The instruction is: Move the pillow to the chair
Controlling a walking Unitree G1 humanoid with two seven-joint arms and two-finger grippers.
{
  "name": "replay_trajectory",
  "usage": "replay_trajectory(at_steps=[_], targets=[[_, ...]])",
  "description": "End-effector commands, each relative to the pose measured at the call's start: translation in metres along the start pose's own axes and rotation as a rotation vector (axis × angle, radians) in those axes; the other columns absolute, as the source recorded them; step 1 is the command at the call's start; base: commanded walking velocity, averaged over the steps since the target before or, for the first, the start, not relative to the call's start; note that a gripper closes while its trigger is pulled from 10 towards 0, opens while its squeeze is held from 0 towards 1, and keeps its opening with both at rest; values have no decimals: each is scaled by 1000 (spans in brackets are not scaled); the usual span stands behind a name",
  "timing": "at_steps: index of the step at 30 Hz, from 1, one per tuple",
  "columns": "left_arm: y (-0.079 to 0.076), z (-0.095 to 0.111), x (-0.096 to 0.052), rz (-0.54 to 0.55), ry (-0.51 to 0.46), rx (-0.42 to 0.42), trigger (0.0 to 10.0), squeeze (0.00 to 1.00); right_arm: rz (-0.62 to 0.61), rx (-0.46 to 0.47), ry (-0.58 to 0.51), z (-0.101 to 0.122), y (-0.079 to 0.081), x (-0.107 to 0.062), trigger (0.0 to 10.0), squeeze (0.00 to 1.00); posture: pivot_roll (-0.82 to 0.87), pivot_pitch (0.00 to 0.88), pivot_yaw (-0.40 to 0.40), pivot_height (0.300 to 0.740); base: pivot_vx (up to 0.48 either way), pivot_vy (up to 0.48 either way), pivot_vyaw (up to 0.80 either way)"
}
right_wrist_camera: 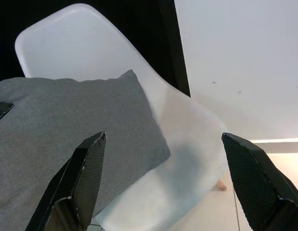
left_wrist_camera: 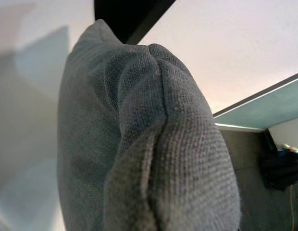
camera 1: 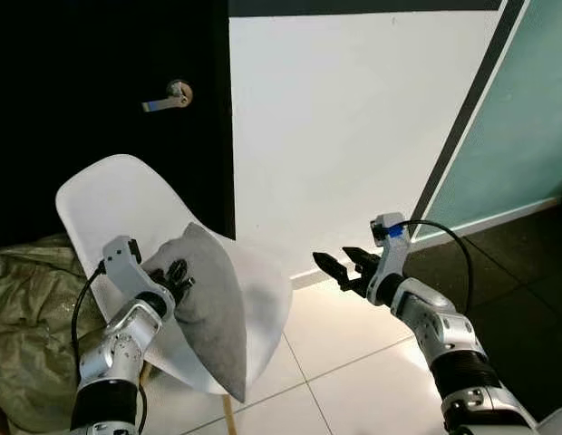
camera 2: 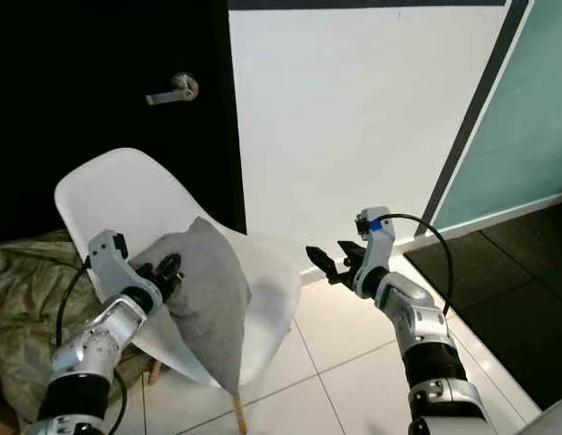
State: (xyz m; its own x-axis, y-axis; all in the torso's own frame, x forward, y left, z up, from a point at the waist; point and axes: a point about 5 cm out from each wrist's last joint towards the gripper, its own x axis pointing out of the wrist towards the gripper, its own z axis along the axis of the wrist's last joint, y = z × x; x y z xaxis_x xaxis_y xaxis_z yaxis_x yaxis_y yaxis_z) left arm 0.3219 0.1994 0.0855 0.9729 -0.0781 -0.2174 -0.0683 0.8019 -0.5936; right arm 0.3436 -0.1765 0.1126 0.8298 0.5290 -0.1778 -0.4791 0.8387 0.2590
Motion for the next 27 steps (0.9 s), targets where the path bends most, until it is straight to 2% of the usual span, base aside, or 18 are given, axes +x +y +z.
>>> replay_trajectory(at_steps=[1,8,16,18,20,22,24,26,27], targets=[[3,1,0,-6,-11,23,10000,0,3,-3,15,-1,0,-2,10000,0,-207,30,-39,655,0,0,0],[32,8,3,173,22,152,10000,0,7,-10,32,-2,-1,-7,10000,0,-221,46,-47,630,0,0,0],[34,23,10,202,8,218,10000,0,6,-15,42,-3,-1,-10,10000,0,-232,59,-51,610,0,0,0],[33,27,12,201,9,250,10000,0,3,-16,44,-2,-1,-11,10000,0,-236,67,-52,605,0,0,0],[24,39,21,182,13,379,10000,0,-8,-19,52,-3,-3,-15,10000,0,-243,80,-52,595,0,0,0],[24,39,21,182,13,379,10000,0,-8,-19,52,-3,-3,-15,10000,0,-243,80,-52,595,0,0,0],[6,47,31,108,26,548,10000,0,-20,-19,61,-4,-5,-18,10000,0,-249,89,-52,585,0,0,0],[-7,50,37,43,35,634,10000,0,-27,-20,65,-5,-5,-20,10000,0,-251,94,-51,575,0,0,0],[-7,50,37,43,35,634,10000,0,-27,-20,65,-5,-5,-20,10000,0,-251,94,-51,575,0,0,0]])
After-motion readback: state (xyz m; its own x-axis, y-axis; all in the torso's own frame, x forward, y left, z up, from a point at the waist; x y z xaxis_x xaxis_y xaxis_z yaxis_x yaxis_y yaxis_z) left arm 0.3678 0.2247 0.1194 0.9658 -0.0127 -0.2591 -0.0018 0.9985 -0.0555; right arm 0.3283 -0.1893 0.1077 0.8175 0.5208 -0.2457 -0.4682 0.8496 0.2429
